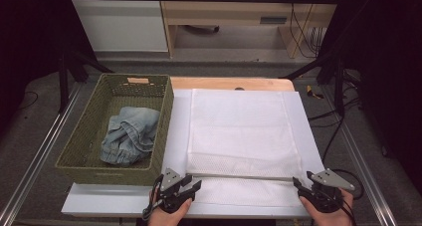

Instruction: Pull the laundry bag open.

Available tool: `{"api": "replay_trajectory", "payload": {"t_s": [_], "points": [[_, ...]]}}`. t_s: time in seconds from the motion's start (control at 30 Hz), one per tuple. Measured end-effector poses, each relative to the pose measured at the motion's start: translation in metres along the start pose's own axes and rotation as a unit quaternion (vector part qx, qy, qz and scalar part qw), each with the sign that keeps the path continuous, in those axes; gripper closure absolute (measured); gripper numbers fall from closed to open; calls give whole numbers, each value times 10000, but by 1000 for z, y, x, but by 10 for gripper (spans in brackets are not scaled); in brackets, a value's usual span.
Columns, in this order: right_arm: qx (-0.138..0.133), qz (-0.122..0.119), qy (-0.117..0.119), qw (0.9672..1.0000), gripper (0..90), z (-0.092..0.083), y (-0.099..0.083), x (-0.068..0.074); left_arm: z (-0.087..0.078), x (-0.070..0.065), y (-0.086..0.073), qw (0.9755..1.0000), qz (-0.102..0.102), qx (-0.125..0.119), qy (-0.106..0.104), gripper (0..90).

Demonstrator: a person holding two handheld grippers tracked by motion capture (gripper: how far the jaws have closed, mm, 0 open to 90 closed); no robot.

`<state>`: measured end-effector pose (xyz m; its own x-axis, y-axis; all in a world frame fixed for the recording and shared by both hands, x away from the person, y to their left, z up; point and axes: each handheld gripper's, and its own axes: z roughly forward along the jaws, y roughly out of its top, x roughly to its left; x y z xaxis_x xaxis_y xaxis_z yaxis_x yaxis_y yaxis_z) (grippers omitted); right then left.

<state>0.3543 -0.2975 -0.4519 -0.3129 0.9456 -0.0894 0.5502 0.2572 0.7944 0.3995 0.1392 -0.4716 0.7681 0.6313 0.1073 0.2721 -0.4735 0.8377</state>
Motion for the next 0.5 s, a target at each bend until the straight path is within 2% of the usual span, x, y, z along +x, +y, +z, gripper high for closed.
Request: {"api": "replay_trajectory", "payload": {"t_s": [0.13, 0.2, 0.27, 0.37, 0.43, 0.5], "points": [[-260, 9, 7, 9997, 315, -1, 3, 2, 3, 1, 12, 9993, 373, 26, -64, 499], [-322, 24, -34, 9995, 256, -2, 6, 6, 5, 0, 19, 9978, 658, 29, -113, 448], [-365, -115, -81, 9992, 216, -1, 8, 11, 6, -2, 23, 9959, 898, 36, -109, 392], [-396, -259, -43, 9989, 147, 0, 10, 17, 7, -2, 28, 9949, 998, -73, -148, 316], [-359, -327, 57, 9988, 111, 3, 12, 22, 6, -4, 30, 9950, 970, -176, -158, 267], [-268, -391, 78, 9988, 101, 7, 14, 28, 5, -7, 32, 9936, 1097, -231, -135, 221]]}}
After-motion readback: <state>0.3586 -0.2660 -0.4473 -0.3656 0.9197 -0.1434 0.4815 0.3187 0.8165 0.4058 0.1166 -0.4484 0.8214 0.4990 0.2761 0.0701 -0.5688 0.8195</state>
